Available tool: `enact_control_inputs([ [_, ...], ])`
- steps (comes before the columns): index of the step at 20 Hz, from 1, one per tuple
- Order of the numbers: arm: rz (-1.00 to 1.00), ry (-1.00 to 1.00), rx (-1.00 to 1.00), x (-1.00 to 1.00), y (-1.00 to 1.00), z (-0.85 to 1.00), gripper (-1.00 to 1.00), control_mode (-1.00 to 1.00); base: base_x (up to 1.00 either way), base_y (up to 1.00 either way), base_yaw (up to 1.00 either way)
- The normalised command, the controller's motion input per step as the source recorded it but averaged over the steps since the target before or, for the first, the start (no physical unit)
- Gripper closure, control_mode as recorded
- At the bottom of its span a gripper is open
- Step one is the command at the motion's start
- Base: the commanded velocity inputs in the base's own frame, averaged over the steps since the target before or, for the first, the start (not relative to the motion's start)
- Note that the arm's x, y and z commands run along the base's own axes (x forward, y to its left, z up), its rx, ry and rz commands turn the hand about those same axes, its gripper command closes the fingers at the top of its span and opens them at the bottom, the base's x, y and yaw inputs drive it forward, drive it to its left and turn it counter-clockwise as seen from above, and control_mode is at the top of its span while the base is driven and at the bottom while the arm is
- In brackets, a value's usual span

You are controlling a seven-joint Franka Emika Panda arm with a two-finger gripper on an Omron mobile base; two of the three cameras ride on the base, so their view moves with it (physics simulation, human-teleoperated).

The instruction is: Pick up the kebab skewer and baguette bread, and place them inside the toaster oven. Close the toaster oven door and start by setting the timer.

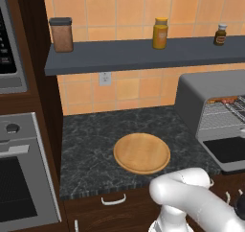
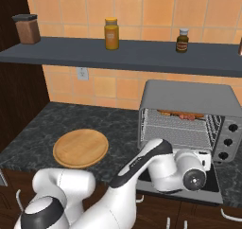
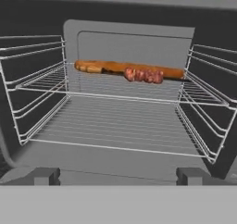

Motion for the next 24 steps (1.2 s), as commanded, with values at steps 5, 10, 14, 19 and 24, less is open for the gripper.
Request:
enact_control_inputs([
  [5,0.03,0.01,0.00,-0.50,-0.03,-0.05,-1.00,-1.00,0.00,0.00,0.00],
  [10,0.02,0.00,0.00,-0.22,0.00,-0.23,-1.00,-1.00,0.00,0.00,0.00],
  [14,0.01,0.00,0.00,-0.25,-0.01,-0.25,-1.00,-1.00,0.00,0.00,0.00],
  [19,0.01,0.00,0.00,-0.34,-0.02,-0.28,-1.00,-1.00,0.00,0.00,0.00],
  [24,0.00,0.00,0.03,-0.39,-0.17,-0.21,-1.00,-1.00,0.00,0.00,0.00],
])
